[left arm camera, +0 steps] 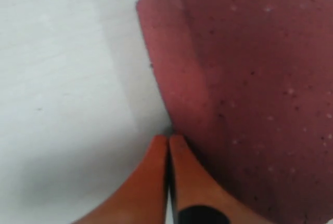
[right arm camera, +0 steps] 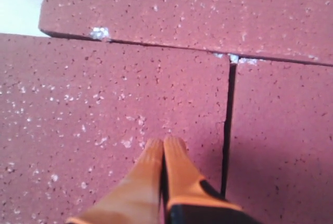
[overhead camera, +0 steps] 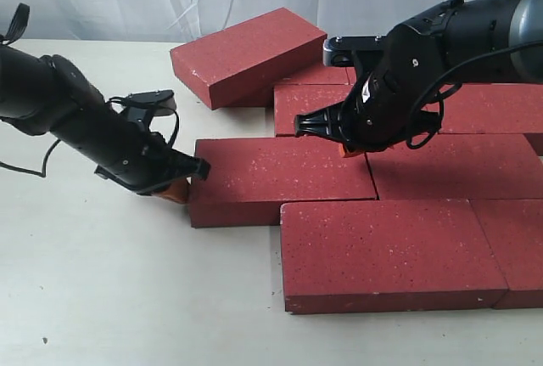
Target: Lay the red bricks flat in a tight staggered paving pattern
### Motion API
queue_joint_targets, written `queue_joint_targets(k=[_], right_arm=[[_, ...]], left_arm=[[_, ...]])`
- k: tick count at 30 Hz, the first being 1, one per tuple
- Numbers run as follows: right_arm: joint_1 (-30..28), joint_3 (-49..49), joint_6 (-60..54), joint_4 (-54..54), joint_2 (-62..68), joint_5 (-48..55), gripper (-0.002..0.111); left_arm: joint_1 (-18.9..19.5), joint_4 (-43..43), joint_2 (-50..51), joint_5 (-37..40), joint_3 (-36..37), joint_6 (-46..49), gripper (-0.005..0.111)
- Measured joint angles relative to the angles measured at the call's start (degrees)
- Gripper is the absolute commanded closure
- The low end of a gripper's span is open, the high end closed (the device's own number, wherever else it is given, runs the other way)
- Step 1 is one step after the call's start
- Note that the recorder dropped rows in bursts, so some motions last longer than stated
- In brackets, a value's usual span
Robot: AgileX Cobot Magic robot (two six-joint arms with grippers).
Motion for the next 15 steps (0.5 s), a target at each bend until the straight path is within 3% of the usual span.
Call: queue_joint_targets(k=[8,15], right_arm=[[0.00,0.00,0.00,0.00,0.00,0.20,0.109],[0.00,0.00,0.00,0.35,0.00,-0.09,0.109]], left_arm=[[-0.11,0.21,0.07,0.01,-0.03,0.88,0.107],[7.29,-0.05,0.07,1.57,-0.03,-1.47,0.107]])
